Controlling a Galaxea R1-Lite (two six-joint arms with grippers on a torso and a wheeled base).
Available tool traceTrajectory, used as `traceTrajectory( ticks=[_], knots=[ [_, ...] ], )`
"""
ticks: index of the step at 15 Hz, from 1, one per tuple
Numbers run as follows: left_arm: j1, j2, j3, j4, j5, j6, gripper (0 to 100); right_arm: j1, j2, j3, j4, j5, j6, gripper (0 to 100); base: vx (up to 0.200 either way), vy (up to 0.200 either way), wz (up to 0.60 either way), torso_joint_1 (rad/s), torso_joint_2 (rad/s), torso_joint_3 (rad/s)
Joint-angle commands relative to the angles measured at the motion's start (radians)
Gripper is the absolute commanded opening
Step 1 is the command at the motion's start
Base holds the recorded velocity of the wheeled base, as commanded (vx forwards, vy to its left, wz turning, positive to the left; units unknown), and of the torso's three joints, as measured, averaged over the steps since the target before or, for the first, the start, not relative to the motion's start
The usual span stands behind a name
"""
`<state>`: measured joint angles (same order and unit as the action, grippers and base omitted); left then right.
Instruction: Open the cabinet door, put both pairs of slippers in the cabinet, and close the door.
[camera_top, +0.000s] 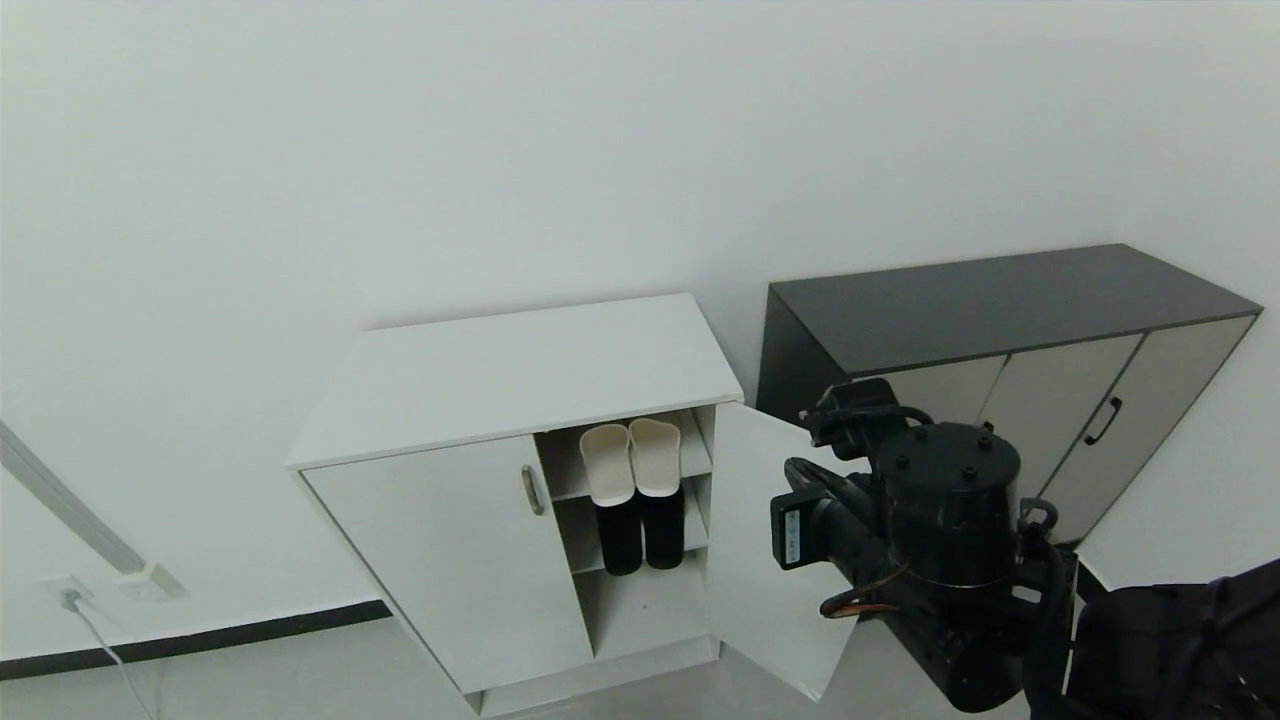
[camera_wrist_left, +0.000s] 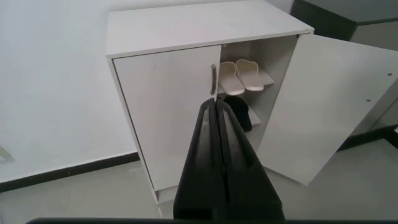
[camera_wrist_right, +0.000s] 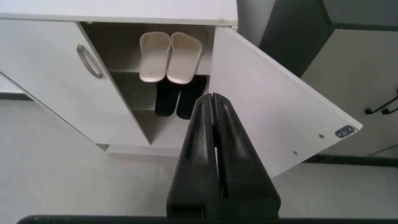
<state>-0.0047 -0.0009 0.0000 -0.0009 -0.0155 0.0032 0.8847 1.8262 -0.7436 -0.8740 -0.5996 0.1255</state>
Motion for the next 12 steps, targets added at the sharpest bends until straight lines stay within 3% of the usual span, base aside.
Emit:
traceTrajectory(
  ticks=[1,4,8,12],
  knots=[
    [0.002,0.001,0.000,-0.001,0.000,0.000,0,-0.001,0.008,0.001,0.000,0.000,0.000,0,0.000,0.000,0.00,0.000,0.00,0.000],
    [0.002,0.001,0.000,-0.001,0.000,0.000,0,-0.003,0.016,0.001,0.000,0.000,0.000,0,0.000,0.000,0.00,0.000,0.00,0.000],
    [0.002,0.001,0.000,-0.001,0.000,-0.002,0,-0.013,0.018,0.001,0.000,0.000,-0.001,0,-0.200,0.000,0.00,0.006,0.00,-0.004],
    [0.002,0.001,0.000,-0.001,0.000,-0.002,0,-0.062,0.027,-0.017,0.006,0.001,-0.001,0,0.000,0.000,0.00,0.000,0.00,0.000]
  ],
)
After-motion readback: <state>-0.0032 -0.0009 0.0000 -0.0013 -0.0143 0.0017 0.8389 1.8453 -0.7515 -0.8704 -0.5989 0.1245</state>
